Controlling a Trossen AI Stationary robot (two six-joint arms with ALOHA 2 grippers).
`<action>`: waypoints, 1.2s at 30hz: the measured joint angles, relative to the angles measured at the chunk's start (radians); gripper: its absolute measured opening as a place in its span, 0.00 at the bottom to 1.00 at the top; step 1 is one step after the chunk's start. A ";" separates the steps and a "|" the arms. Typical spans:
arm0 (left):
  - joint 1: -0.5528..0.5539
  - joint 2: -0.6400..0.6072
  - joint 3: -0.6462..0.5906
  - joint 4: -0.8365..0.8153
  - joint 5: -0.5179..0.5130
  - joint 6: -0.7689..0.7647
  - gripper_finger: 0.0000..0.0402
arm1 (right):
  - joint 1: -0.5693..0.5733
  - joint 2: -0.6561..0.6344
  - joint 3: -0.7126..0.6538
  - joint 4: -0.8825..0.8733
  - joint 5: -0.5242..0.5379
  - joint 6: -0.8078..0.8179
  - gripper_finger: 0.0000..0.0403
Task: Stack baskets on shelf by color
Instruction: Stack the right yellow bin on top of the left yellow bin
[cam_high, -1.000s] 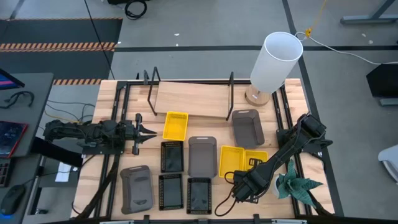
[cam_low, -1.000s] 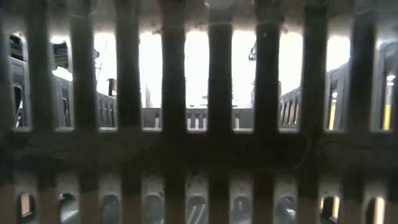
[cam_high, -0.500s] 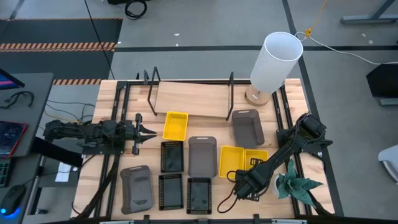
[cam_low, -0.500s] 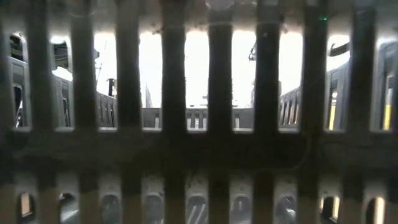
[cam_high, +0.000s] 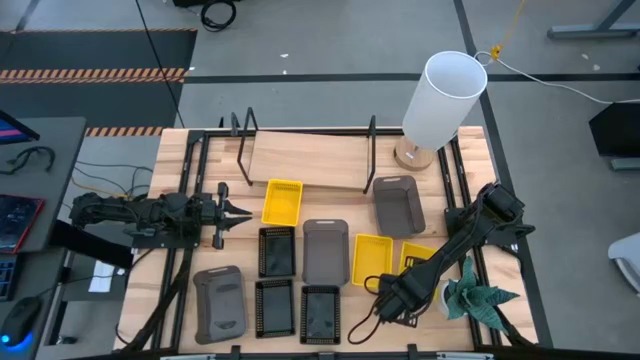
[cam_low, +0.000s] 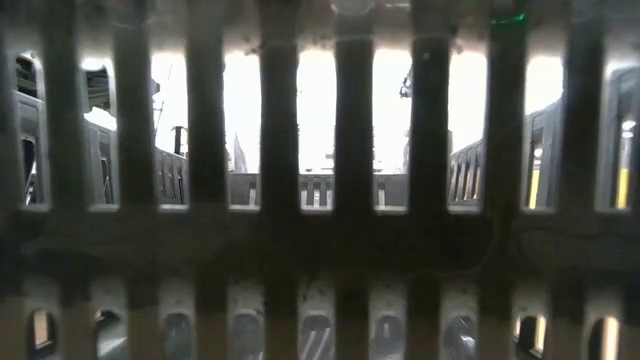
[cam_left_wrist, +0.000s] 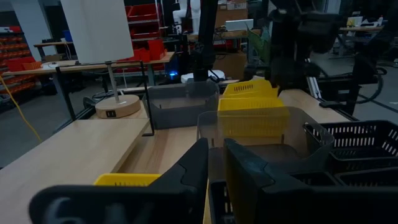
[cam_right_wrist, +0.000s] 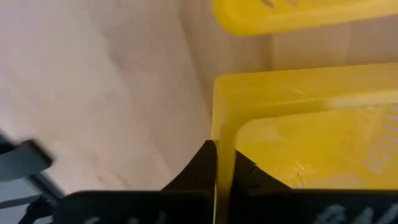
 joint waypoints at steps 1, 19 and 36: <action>0.000 0.000 0.000 0.000 0.000 0.000 0.14 | 0.000 0.000 0.025 -0.021 0.003 0.000 0.02; 0.000 0.000 0.000 0.000 0.000 0.000 0.14 | -0.008 0.000 0.405 -0.262 0.463 -0.084 0.01; 0.000 0.000 0.000 0.000 0.000 0.000 0.14 | -0.153 0.002 0.261 0.017 0.338 -0.051 0.01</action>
